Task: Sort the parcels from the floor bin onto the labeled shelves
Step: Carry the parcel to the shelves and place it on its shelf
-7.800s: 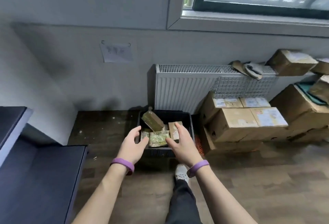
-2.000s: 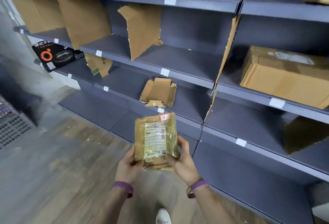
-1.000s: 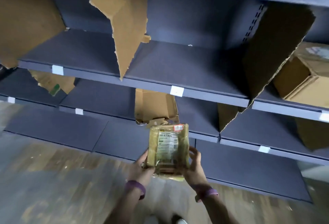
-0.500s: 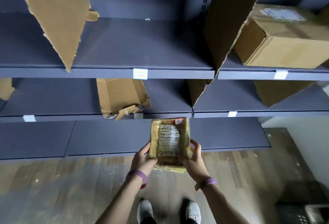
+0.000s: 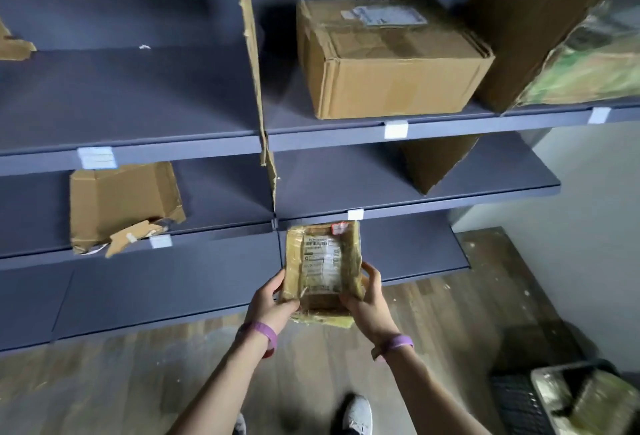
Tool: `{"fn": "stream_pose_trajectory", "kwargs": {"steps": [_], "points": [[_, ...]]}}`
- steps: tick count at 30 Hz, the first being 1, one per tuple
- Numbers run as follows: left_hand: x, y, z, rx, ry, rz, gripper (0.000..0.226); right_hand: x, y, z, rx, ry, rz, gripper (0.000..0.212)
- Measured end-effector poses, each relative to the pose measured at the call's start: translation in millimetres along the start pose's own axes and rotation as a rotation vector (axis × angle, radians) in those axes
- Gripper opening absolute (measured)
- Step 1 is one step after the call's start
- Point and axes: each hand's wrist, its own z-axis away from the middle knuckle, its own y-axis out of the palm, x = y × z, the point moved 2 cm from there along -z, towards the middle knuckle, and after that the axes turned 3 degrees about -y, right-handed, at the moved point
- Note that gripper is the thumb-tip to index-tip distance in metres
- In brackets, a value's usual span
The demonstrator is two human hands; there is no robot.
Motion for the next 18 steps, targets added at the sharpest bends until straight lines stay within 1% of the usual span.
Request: {"fn": "stream_pose_trajectory", "kwargs": {"steps": [4,9,14,18], "points": [[-18,49,6,-0.045,-0.021,0.008,0.066,-2,-52,-12,0.049,-0.009,0.062,0.065],[-34,95,10,-0.052,-0.023,-0.026,0.062,-7,-99,-25,0.076,0.002,0.106,0.064],[-43,112,0,-0.061,-0.032,-0.052,0.063,-11,-117,-42,0.098,0.021,0.149,0.066],[-64,109,-21,-0.091,0.011,-0.043,0.06,6,-119,-70,0.118,-0.028,0.175,0.068]]}}
